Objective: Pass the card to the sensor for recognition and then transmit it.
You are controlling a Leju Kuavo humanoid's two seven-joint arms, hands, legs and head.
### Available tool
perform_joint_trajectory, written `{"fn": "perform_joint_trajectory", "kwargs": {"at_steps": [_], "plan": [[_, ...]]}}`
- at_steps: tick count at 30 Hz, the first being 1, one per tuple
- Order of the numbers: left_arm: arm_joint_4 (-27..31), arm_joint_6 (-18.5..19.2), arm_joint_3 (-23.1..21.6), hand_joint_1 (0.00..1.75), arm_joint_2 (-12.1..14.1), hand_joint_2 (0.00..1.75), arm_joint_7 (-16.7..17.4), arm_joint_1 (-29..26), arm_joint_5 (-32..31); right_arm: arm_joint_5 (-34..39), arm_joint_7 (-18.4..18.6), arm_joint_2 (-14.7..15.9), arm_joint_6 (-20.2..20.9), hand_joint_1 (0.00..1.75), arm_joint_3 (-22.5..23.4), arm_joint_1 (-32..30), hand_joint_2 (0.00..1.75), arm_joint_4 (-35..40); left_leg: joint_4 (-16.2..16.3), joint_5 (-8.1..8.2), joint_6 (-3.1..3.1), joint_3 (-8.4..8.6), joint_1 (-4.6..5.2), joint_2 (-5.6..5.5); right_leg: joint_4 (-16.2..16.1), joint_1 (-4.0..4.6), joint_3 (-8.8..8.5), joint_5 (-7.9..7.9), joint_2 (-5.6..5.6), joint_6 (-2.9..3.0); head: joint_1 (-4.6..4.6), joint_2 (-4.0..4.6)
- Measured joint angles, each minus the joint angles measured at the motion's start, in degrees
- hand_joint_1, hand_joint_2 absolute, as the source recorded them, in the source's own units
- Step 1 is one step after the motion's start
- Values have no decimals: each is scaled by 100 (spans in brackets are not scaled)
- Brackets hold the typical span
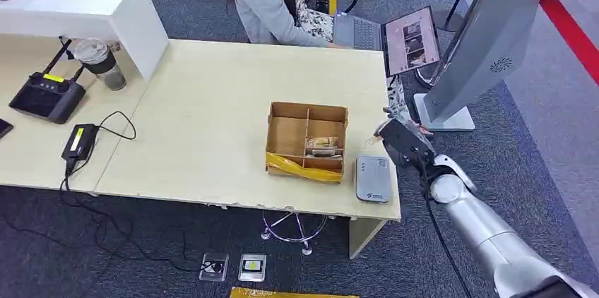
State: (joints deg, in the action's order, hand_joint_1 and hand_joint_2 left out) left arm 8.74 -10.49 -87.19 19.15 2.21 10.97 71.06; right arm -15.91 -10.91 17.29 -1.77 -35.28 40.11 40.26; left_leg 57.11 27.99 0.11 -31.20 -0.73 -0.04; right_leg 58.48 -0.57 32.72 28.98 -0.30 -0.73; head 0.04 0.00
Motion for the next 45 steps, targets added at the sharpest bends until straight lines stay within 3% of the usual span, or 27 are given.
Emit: {"fn": "perform_joint_trajectory", "kwargs": {"at_steps": [11,22,24,27,32,39,45], "plan": [[0,-66,0,0,-2,0,74,-2,103,432,-124,155,-350,175,-378,-108,175,26,0,0,0,1,0,0,0,0,0,0,0,0,0,0],[0,-177,0,0,-35,0,65,0,144,680,-278,229,-363,175,-503,-337,175,24,0,0,0,2,0,1,0,0,1,0,1,0,0,0],[4,-506,0,0,-182,0,-2,83,159,607,-424,199,-277,175,-542,-339,175,6,1,0,0,-1,3,0,-1,-4,2,-1,-2,0,-4,0],[11,-958,0,0,-548,0,334,397,99,522,-481,29,-282,175,-599,-287,175,-39,1,-2,0,1,8,-6,0,-9,-4,-4,-15,-1,-4,0],[61,-920,0,0,-901,0,376,640,52,538,-424,-105,-315,175,-704,-348,175,-63,3,-2,0,5,7,3,0,-8,-4,-6,1,0,0,0],[63,-890,0,0,-990,0,312,696,46,653,-402,-105,-304,175,-756,-405,175,-169,4,1,-1,0,7,17,0,-8,9,-6,13,2,-2,0],[63,-894,0,0,-1058,0,312,736,39,691,-653,-105,-297,175,-743,-276,175,-651,3,0,-1,1,7,18,0,-8,7,-7,15,2,0,0]]}}
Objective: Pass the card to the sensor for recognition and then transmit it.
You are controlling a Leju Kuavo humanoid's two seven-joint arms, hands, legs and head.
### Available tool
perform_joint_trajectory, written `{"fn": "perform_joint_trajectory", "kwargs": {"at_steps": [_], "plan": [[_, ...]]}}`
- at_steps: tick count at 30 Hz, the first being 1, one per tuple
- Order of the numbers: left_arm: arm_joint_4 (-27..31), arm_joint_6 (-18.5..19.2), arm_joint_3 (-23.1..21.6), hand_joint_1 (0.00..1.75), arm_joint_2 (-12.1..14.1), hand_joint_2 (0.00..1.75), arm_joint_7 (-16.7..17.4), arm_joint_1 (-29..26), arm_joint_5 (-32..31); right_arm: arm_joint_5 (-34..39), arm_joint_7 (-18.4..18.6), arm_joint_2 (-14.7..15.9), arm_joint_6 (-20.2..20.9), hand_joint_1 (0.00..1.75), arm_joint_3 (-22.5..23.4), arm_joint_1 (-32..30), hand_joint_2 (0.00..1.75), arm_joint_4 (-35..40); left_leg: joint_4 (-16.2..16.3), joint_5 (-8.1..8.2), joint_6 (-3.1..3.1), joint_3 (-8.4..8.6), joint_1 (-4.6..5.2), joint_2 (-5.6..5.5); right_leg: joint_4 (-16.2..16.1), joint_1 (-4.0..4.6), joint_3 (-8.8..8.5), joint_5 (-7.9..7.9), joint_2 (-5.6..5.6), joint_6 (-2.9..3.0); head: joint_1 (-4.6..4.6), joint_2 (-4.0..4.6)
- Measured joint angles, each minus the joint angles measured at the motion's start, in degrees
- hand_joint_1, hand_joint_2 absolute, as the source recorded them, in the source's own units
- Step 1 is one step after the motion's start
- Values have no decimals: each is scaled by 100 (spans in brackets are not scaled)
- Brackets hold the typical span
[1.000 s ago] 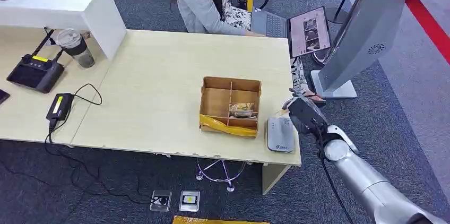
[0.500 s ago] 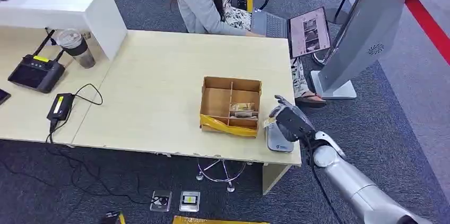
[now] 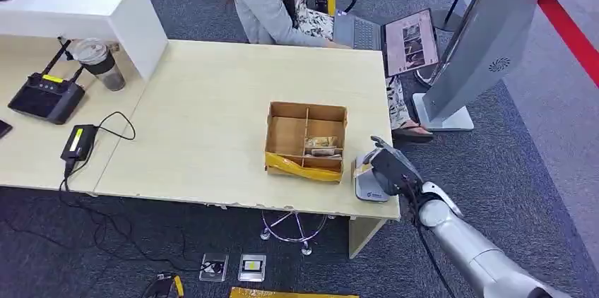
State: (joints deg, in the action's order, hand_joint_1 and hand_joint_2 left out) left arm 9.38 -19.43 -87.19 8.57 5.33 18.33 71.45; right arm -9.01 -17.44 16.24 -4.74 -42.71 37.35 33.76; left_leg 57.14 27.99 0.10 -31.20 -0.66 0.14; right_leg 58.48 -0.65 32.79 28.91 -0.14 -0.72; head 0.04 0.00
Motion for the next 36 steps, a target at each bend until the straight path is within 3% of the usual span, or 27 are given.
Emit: {"fn": "perform_joint_trajectory", "kwargs": {"at_steps": [8,12,15,26,36], "plan": [[2,24,2,0,-29,0,7,-25,-74,59,11,7,-46,175,30,84,175,-377,0,0,0,-1,0,-1,0,0,0,0,-1,0,-2,0],[0,155,2,0,122,0,-262,-456,-249,181,-55,199,-94,175,182,25,175,-587,0,10,0,0,-1,5,0,0,2,2,9,1,0,0],[-2,131,2,0,205,0,-249,-692,-251,181,-42,280,-105,175,286,45,175,-768,0,14,3,1,-1,17,-2,0,7,2,21,1,0,0],[0,129,2,0,262,0,-179,-739,-291,289,173,327,-175,175,479,-51,175,-1216,0,7,-1,16,0,8,-3,0,-15,0,6,0,-2,0],[-2,192,2,0,317,0,-205,-770,-321,459,22,479,-175,175,700,-277,175,-1472,0,9,-2,1,0,7,-1,0,1,0,3,2,-2,0]]}}
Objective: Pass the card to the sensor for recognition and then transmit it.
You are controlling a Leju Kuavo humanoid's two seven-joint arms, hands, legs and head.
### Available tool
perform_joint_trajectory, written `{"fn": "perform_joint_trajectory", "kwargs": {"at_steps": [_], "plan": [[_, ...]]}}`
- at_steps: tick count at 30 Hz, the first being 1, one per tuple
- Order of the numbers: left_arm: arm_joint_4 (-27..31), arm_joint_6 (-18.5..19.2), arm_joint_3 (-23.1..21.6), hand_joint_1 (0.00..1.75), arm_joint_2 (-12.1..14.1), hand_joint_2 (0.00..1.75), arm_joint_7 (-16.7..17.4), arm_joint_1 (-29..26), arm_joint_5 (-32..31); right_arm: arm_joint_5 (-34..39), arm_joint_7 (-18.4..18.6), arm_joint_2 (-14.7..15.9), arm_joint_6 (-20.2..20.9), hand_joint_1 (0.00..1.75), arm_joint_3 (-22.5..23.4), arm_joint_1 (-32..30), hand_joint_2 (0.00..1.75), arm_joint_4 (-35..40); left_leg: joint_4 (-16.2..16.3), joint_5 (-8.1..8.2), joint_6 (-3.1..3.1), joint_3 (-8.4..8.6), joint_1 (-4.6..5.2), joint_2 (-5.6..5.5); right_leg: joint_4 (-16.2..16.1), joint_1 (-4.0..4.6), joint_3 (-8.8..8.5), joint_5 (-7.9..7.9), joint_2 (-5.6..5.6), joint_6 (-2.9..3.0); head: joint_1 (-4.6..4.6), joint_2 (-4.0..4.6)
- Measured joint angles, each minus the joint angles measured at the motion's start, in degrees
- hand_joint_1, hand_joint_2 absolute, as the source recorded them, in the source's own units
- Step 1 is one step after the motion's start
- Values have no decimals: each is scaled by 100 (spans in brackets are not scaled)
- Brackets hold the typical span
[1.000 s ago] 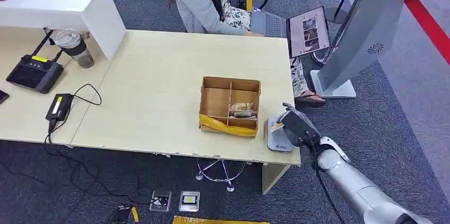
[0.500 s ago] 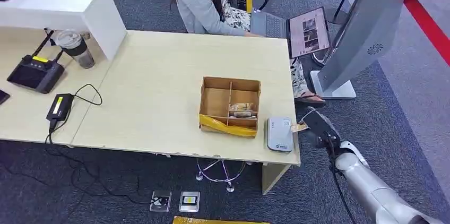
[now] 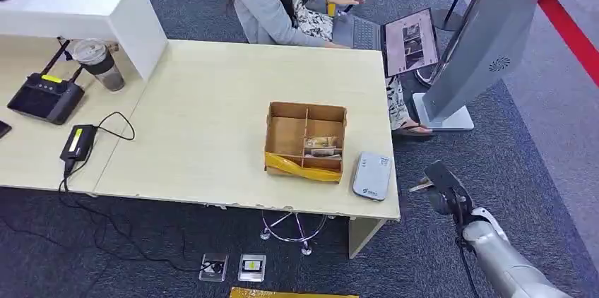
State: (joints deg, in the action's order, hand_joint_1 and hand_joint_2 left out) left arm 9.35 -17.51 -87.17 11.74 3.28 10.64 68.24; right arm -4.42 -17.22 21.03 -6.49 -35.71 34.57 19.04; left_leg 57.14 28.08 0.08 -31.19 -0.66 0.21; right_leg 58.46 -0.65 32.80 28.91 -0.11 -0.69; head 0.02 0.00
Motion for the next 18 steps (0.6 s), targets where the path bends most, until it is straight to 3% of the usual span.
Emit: {"fn": "perform_joint_trajectory", "kwargs": {"at_steps": [11,18], "plan": [[0,-2,0,0,-2,0,-35,1,15,-127,-30,96,-28,175,100,120,175,-61,0,-1,0,-1,1,-1,0,-1,-3,-1,0,0,2,0],[0,-2,-2,0,0,0,-52,1,-105,-542,103,190,-68,175,100,815,175,-90,0,-2,0,-2,2,1,4,-2,-1,-4,4,0,-2,0]]}}
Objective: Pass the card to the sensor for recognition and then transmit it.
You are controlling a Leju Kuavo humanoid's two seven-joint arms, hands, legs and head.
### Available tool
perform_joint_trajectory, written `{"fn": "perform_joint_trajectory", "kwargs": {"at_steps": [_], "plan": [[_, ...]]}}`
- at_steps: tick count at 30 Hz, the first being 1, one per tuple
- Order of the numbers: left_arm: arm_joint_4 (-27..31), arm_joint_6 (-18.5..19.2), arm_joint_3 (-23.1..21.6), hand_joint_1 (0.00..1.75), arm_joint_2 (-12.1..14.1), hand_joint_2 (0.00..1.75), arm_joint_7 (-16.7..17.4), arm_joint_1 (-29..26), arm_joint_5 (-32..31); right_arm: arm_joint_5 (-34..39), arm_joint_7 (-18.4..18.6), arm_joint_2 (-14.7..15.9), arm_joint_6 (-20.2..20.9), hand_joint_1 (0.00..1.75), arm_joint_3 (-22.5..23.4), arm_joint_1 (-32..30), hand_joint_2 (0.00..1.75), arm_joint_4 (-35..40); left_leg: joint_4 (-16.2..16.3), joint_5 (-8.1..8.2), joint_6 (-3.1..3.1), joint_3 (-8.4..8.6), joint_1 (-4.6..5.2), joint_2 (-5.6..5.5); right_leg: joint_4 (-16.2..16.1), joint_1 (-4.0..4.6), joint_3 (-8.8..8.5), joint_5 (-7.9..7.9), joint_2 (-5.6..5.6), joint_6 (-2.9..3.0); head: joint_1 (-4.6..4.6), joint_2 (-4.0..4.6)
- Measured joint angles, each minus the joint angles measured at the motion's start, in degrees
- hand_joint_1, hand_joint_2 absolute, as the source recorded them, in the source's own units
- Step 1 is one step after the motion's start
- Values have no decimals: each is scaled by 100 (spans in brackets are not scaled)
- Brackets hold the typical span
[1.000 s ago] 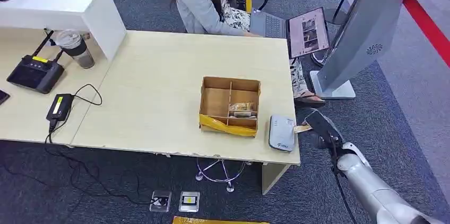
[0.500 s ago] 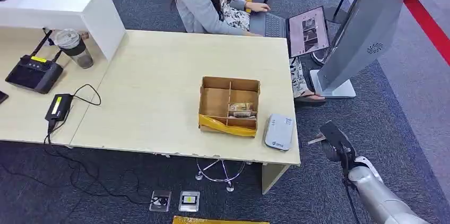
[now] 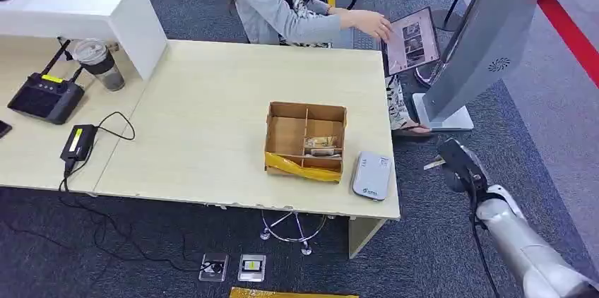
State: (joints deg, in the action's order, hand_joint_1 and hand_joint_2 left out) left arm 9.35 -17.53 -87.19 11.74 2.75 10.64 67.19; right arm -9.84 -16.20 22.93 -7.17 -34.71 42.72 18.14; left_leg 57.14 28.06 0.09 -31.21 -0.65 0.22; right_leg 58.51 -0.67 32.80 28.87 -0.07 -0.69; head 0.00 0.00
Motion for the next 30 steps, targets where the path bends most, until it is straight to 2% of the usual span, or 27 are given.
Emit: {"fn": "perform_joint_trajectory", "kwargs": {"at_steps": [6,14,20,25,30], "plan": [[2,2,0,0,-2,0,0,2,-92,-323,138,-72,35,175,-22,768,175,0,0,-4,3,-1,-2,-3,1,2,-1,0,-5,1,4,0],[2,61,-2,0,-4,0,0,4,-306,-819,343,-536,15,175,-72,1380,175,0,-1,-5,4,-1,-3,-5,3,4,1,1,-4,1,2,0],[2,101,-2,0,-4,0,9,3,-389,-911,365,-800,35,175,-149,1518,175,-18,-1,-7,1,-13,-3,-15,2,4,0,1,-22,1,4,0],[2,111,-4,0,-4,0,179,16,-601,-992,476,-1141,26,175,-230,1533,175,-44,0,-8,2,-3,-3,-2,2,4,4,0,-4,2,2,0],[0,120,-4,0,-2,0,203,0,-647,-1001,522,-1290,4,175,-282,1528,175,-44,0,-9,4,-9,-7,-16,2,9,4,1,-22,3,2,0]]}}
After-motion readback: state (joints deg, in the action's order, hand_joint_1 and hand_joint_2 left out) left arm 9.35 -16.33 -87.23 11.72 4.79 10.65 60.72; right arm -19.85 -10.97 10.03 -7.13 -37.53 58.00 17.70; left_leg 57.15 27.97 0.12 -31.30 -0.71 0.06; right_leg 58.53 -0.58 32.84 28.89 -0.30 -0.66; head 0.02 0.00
